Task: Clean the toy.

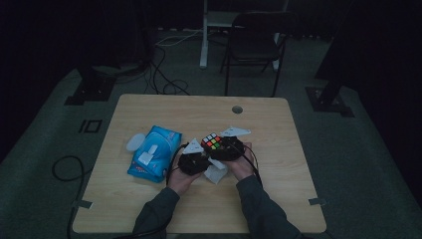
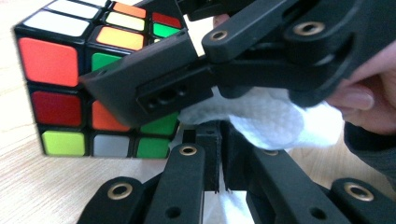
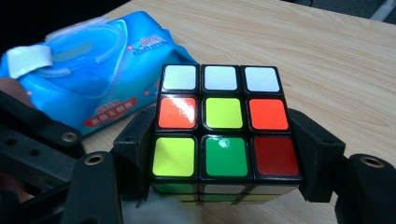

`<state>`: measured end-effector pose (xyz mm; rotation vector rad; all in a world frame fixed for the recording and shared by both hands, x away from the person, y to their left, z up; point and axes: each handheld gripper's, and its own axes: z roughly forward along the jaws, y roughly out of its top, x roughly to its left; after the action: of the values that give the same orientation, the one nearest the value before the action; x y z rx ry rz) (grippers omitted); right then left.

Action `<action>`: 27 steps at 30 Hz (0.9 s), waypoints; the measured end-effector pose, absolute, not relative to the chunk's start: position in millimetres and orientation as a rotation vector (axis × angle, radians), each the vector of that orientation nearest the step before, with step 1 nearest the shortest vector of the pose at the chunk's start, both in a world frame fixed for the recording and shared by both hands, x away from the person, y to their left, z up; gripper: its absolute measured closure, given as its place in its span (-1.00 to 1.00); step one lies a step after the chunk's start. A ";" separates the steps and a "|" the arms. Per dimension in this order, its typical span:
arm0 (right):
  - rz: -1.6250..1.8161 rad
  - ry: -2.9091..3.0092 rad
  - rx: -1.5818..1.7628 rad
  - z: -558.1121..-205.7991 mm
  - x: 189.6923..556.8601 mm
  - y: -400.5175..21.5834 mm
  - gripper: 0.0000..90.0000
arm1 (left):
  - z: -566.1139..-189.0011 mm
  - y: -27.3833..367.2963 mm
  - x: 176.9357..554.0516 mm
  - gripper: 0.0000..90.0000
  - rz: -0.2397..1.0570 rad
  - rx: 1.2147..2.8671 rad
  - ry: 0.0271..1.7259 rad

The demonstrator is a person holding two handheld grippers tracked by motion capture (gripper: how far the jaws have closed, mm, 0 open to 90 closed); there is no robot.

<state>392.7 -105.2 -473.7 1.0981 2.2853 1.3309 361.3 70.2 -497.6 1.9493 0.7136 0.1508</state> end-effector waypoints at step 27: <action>1.417 2.201 1.240 -472.5 394.4 -105.6 -0.25 | -505.1 54.5 366.0 0.95 0.243 1.856 0.798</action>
<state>394.4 -105.6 -472.5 1.2400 2.2008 1.4170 366.0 54.5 -505.1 1.8561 0.7981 0.2433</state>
